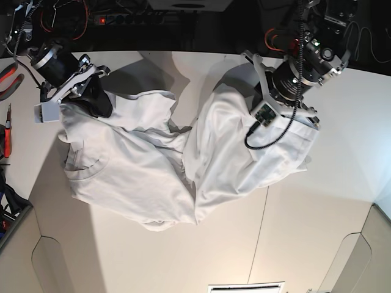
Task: Layout the t-shirt on the table in an organized manner, then fold the t-shirt properly
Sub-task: 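Lift the gripped t-shirt edges with both grippers, pulling them apart, then raise the t-shirt high with both grippers and shake it out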
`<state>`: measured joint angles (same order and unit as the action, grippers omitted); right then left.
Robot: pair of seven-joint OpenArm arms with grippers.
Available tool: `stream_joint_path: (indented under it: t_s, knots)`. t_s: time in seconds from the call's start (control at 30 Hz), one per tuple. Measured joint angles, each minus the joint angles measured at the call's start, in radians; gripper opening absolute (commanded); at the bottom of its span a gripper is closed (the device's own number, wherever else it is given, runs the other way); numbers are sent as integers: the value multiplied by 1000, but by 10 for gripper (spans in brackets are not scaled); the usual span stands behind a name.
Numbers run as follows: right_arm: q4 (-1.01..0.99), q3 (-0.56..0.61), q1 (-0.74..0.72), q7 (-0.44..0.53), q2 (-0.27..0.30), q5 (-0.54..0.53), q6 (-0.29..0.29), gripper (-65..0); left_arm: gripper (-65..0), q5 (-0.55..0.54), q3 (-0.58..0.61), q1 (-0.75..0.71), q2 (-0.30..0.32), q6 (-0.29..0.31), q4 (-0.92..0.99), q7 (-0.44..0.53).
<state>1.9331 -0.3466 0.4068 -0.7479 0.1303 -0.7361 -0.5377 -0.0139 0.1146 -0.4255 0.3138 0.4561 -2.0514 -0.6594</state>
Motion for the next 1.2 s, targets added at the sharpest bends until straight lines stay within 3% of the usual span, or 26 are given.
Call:
stream_joint_path:
  t_s: [0.13,0.4,0.6,0.93,1.2]
  knots:
    - [127,0,0,-10,0,19,-1,-650,-650,-61,-132,-1,7,3,-98,-26]
    - [372,-42,0,-12,0,35,-5,-650,-650,-176,-407,-1,103,5,-179,-40]
    - [402,-94,-28,-17,0,45,-5,-650,-650,-314,-578,10,152,8,-200,-51]
    - [402,-111,-276,3,0,40,-12,-650,-650,-414,-830,100,262,11,-288,-47]
    - [404,-112,-537,19,0,54,-11,-650,-650,-417,-890,193,307,11,-288,-27]
